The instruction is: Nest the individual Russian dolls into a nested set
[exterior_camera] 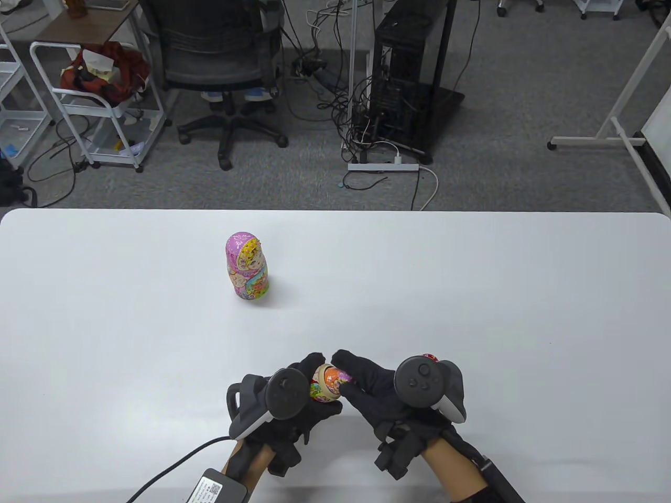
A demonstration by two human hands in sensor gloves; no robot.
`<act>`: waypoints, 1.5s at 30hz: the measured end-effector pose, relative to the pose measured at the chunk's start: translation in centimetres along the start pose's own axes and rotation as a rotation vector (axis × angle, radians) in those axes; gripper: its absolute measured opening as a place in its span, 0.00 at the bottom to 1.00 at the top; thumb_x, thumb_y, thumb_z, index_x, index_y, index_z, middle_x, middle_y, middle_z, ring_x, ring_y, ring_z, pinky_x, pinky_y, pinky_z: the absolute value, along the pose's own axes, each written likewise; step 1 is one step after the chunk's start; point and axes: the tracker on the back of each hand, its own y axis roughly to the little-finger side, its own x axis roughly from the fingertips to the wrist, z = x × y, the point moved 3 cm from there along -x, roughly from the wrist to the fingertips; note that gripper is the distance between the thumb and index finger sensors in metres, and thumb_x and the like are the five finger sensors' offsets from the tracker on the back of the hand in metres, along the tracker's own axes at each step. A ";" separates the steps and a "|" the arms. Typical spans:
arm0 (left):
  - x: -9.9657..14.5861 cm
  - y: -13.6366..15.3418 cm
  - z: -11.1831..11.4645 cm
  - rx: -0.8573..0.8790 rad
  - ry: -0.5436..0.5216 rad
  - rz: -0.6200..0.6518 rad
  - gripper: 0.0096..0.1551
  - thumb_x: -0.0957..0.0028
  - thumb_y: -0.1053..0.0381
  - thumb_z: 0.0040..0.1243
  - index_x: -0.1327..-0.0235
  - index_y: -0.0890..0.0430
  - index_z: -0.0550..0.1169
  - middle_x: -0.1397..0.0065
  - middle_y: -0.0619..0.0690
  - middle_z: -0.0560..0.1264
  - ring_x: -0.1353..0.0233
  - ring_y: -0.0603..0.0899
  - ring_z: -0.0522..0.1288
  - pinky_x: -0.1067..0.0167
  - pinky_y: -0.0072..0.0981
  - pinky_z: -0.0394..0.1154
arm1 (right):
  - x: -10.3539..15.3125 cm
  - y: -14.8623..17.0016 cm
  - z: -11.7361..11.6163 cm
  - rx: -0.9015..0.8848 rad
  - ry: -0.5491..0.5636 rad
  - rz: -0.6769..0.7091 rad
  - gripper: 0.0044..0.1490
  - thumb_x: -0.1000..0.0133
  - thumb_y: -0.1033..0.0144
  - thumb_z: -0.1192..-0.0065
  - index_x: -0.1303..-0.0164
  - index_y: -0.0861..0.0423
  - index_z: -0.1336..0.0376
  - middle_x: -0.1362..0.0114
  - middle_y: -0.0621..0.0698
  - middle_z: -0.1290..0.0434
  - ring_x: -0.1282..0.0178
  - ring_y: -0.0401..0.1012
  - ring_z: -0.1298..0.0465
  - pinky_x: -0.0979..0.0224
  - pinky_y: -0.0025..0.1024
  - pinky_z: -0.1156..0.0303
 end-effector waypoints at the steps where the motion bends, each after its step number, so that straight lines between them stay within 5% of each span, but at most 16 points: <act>1: 0.0 0.0 0.0 -0.001 -0.001 0.000 0.58 0.67 0.21 0.66 0.26 0.45 0.62 0.34 0.48 0.78 0.41 0.50 0.84 0.39 0.50 0.79 | 0.0 0.0 0.0 0.002 -0.002 0.000 0.35 0.43 0.48 0.48 0.25 0.35 0.52 0.20 0.53 0.37 0.29 0.50 0.26 0.30 0.51 0.30; 6: -0.1 0.4 -0.1 0.008 -0.005 -0.013 0.58 0.67 0.21 0.66 0.26 0.45 0.62 0.33 0.48 0.78 0.41 0.50 0.84 0.39 0.50 0.79 | 0.3 0.6 2.1 0.031 0.081 -0.044 0.38 0.44 0.44 0.47 0.24 0.34 0.54 0.18 0.53 0.42 0.23 0.52 0.32 0.25 0.56 0.36; 11: -0.2 0.9 0.2 0.000 0.005 -0.029 0.58 0.66 0.21 0.66 0.26 0.47 0.62 0.34 0.49 0.78 0.41 0.50 0.84 0.39 0.50 0.79 | 1.0 5.5 5.0 0.200 0.210 -0.319 0.38 0.44 0.44 0.46 0.24 0.35 0.53 0.15 0.51 0.48 0.17 0.52 0.41 0.19 0.59 0.45; 17: -0.2 0.9 0.2 -0.023 0.007 -0.029 0.58 0.67 0.21 0.67 0.26 0.46 0.62 0.34 0.49 0.78 0.41 0.51 0.84 0.39 0.50 0.79 | 1.8 10.1 5.5 0.272 0.154 -0.592 0.39 0.44 0.43 0.45 0.24 0.35 0.54 0.14 0.54 0.57 0.15 0.57 0.51 0.19 0.61 0.51; 22: -0.2 0.8 0.3 -0.047 0.017 -0.024 0.58 0.67 0.21 0.67 0.26 0.46 0.62 0.33 0.49 0.78 0.41 0.51 0.84 0.39 0.50 0.79 | 2.0 11.8 4.7 0.378 -0.022 -0.746 0.40 0.43 0.43 0.45 0.23 0.31 0.58 0.14 0.58 0.53 0.19 0.58 0.40 0.22 0.59 0.42; 33: -0.2 0.9 0.4 -0.061 0.023 -0.031 0.58 0.67 0.21 0.67 0.26 0.46 0.62 0.33 0.49 0.78 0.41 0.51 0.84 0.39 0.50 0.79 | 1.5 10.5 5.1 0.335 0.040 -0.656 0.37 0.42 0.49 0.43 0.24 0.36 0.52 0.18 0.60 0.42 0.26 0.54 0.30 0.26 0.54 0.35; 45: -0.2 1.2 0.3 -0.073 0.018 -0.049 0.58 0.67 0.21 0.67 0.26 0.47 0.62 0.33 0.49 0.78 0.41 0.51 0.84 0.39 0.51 0.79 | 0.7 4.4 5.5 -0.126 0.174 -0.167 0.38 0.44 0.48 0.42 0.25 0.39 0.52 0.19 0.56 0.41 0.26 0.50 0.28 0.27 0.49 0.30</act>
